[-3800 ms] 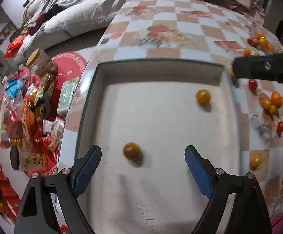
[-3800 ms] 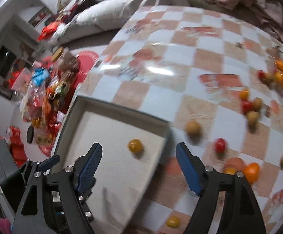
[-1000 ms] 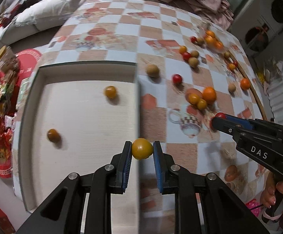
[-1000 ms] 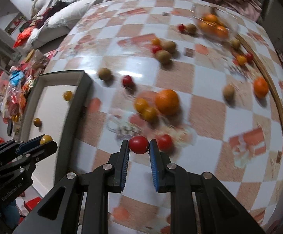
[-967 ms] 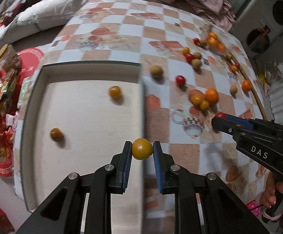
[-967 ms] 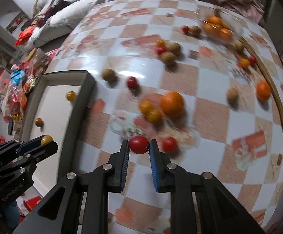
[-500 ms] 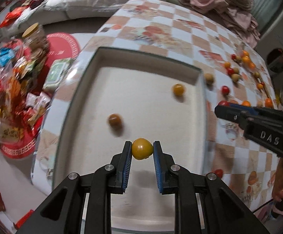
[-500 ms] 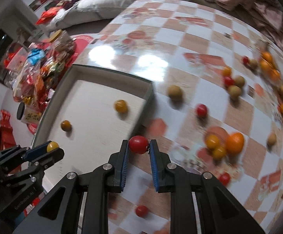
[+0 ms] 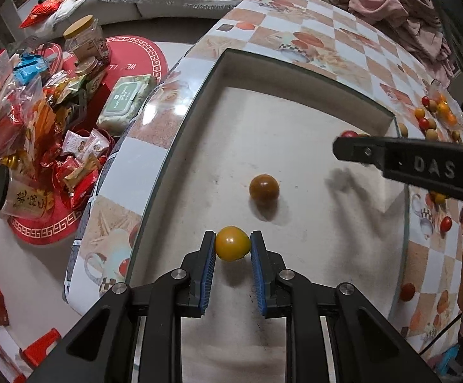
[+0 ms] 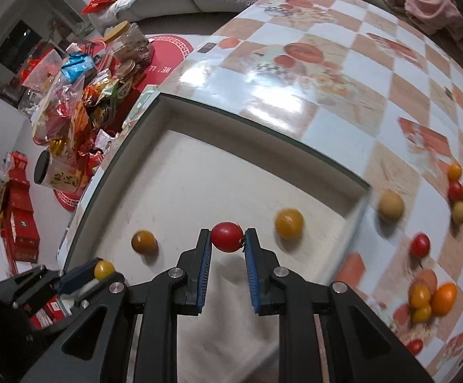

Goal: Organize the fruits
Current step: 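Carry both tomatoes into the white tray and open both tools, then move both open tools back over the tomatoes on the table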

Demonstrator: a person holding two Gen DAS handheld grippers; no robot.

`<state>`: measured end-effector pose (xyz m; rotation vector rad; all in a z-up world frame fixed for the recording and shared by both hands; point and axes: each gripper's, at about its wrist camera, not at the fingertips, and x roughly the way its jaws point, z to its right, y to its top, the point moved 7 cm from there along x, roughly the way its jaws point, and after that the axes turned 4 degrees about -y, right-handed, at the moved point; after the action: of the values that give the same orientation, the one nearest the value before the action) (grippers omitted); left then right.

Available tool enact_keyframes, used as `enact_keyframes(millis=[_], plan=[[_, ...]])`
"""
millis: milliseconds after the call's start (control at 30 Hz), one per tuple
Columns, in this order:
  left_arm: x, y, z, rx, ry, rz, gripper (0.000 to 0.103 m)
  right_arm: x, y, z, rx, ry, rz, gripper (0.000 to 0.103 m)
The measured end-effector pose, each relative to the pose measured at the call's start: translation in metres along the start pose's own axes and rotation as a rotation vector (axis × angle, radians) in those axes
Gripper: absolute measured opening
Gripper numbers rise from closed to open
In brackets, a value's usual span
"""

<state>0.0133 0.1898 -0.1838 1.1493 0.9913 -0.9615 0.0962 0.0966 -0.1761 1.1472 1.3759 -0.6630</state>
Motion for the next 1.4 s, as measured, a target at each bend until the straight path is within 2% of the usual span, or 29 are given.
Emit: enact_keyframes(millis=[433, 500, 567, 633, 667, 700, 733, 767, 833, 933, 1133, 1267, 1400], plan=[[0.012, 0.002, -0.004, 0.033, 0.067, 0.02, 0.024, 0.025, 0.011, -0.007, -0.049, -0.071, -0.006, 0.024], [0.013, 0.002, -0.003, 0.05, 0.082, 0.022, 0.024, 0.025, 0.011, -0.01, -0.07, -0.086, -0.004, 0.028], [0.012, 0.002, -0.002, 0.053, 0.088, 0.022, 0.024, 0.026, 0.012, -0.012, -0.076, -0.074, -0.007, 0.037], [0.012, 0.002, -0.002, 0.05, 0.087, 0.02, 0.024, 0.027, 0.013, -0.015, -0.08, -0.066, -0.011, 0.043], [0.012, 0.002, -0.002, 0.049, 0.092, 0.018, 0.03, 0.027, 0.013, -0.016, -0.083, -0.063, -0.012, 0.049], [0.011, 0.003, -0.003, 0.05, 0.102, 0.02, 0.041, 0.027, 0.013, -0.017, -0.083, -0.061, -0.014, 0.054], [0.011, 0.003, -0.003, 0.049, 0.105, 0.023, 0.075, 0.027, 0.013, -0.017, -0.082, -0.063, -0.018, 0.061], [0.006, 0.004, -0.003, 0.044, 0.095, 0.049, 0.082, 0.027, 0.013, -0.017, -0.079, -0.062, -0.018, 0.063], [0.002, 0.004, -0.002, 0.051, 0.089, 0.069, 0.082, 0.023, 0.013, -0.017, -0.073, -0.053, -0.007, 0.063], [0.007, 0.001, 0.0, 0.074, 0.111, 0.032, 0.082, 0.014, 0.015, -0.016, -0.062, -0.042, 0.012, 0.065], [0.002, 0.0, 0.01, 0.1, 0.104, 0.025, 0.082, -0.015, 0.019, -0.006, -0.017, -0.024, 0.07, 0.072], [-0.004, 0.002, 0.026, 0.143, 0.094, 0.032, 0.082, -0.035, 0.013, 0.015, 0.026, -0.037, 0.1, 0.073], [-0.011, 0.003, 0.05, 0.199, 0.079, 0.041, 0.082, -0.054, -0.007, 0.055, 0.109, -0.069, 0.108, 0.073]])
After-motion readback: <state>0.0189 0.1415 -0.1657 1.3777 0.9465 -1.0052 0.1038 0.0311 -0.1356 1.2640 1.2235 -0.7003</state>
